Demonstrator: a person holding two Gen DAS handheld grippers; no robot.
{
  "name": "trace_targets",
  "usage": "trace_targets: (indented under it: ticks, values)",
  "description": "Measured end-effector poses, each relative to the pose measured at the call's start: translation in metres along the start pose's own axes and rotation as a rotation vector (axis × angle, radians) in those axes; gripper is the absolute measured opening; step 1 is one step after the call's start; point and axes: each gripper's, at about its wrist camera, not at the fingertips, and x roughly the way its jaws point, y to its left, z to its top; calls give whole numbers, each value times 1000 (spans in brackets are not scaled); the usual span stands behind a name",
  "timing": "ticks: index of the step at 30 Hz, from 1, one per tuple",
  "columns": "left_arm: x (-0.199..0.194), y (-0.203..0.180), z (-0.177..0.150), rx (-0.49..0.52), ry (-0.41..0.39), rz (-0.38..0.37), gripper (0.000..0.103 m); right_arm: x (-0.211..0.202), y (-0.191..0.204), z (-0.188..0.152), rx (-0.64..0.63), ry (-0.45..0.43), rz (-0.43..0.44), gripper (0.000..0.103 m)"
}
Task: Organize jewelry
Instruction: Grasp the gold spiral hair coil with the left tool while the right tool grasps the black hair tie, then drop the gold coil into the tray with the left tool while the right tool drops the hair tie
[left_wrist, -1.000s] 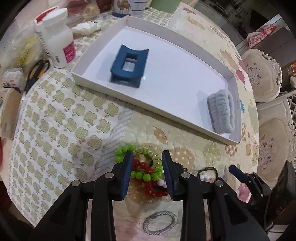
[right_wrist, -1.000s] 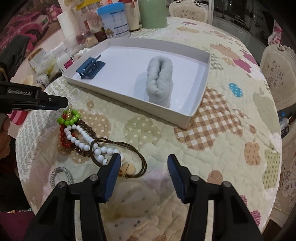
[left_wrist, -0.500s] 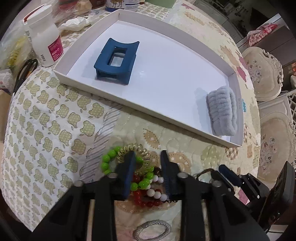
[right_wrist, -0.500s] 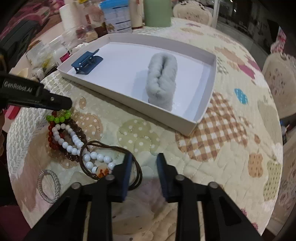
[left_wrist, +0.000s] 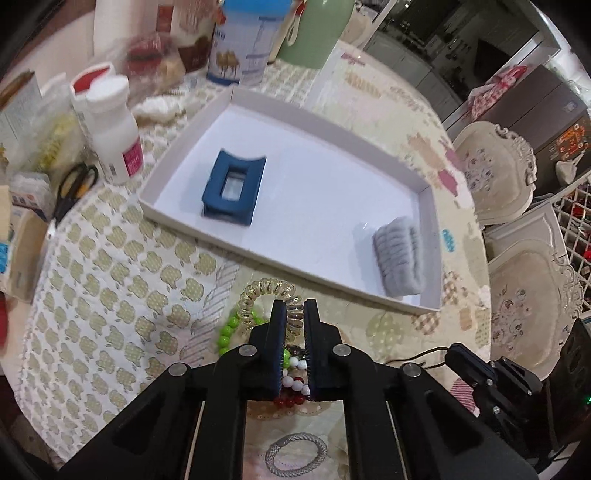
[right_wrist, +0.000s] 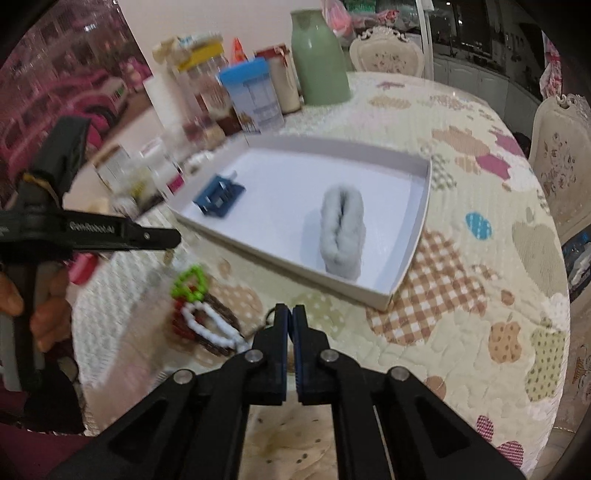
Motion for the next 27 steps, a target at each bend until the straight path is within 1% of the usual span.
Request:
trace_targets:
  ticks: [9, 14, 21, 27]
  values:
    - [-26, -7, 12, 24, -50, -1, 13, -28, 9, 26, -24, -66, 18, 3]
    - [-32, -11, 21, 38, -74, 5, 14, -37, 13, 43, -46, -96, 7, 3]
    - [-25, -17, 38, 63, -84, 20, 14, -37, 15, 72, -55, -122, -7, 3]
    - [-12, -22, 55, 85, -77, 36, 14, -23, 14, 97, -65, -121, -18, 3]
